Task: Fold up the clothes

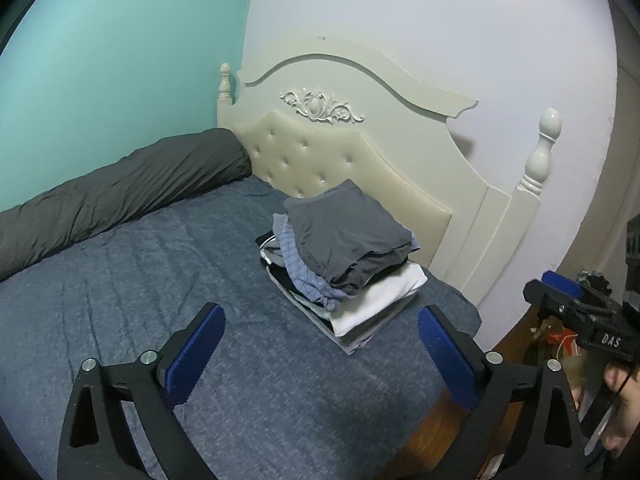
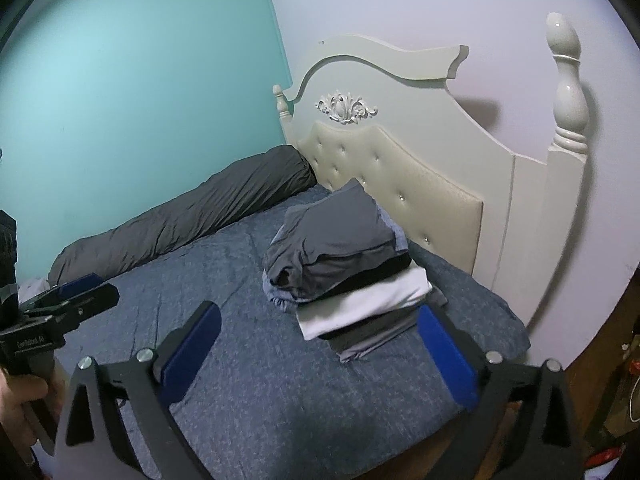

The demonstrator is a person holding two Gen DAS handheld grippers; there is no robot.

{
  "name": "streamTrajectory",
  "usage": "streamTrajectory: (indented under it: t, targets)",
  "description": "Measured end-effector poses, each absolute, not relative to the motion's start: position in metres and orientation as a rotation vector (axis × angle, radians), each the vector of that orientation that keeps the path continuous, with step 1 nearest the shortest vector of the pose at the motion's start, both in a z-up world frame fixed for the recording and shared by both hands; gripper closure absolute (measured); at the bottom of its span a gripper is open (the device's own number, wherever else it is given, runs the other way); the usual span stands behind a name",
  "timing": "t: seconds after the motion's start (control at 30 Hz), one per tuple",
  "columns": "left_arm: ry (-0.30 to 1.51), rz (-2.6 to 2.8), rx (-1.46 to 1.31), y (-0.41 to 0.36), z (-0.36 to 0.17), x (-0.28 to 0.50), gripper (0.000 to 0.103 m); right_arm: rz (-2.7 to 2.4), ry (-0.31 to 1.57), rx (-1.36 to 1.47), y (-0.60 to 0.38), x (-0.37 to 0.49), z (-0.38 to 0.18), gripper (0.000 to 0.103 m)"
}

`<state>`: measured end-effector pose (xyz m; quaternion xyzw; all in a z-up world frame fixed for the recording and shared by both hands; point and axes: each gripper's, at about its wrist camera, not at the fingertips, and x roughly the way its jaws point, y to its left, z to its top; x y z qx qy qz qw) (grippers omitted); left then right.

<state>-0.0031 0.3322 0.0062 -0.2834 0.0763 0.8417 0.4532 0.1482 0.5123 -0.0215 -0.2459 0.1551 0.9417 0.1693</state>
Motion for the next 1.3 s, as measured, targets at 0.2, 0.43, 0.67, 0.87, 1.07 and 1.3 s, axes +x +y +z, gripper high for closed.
streamTrajectory:
  t: [0.2, 0.43, 0.67, 0.87, 1.07, 1.3]
  targets:
    - [0.183, 2.074, -0.690, 0.318, 0.004, 0.010, 0.000, 2.671, 0.423, -0.689, 0.498, 0.163, -0.024, 0.001]
    - [0.176, 2.079, -0.674, 0.303, 0.003, 0.023, 0.000, 2.666, 0.408, -0.671, 0.484, 0.179, -0.025, 0.000]
    - [0.174, 2.087, -0.655, 0.287, 0.002, 0.038, 0.000, 2.679, 0.385, -0.646, 0.465, 0.194, -0.024, 0.000]
    - [0.178, 2.080, -0.647, 0.278, 0.000, 0.048, 0.000, 2.679, 0.362, -0.628, 0.452, 0.203, -0.024, 0.000]
    - [0.183, 2.078, -0.637, 0.271, -0.001, 0.057, 0.000, 2.679, 0.361, -0.628, 0.446, 0.207, -0.029, 0.000]
    - [0.178, 2.068, -0.635, 0.266, -0.004, 0.066, 0.000, 2.676, 0.363, -0.630, 0.444, 0.209, -0.032, 0.000]
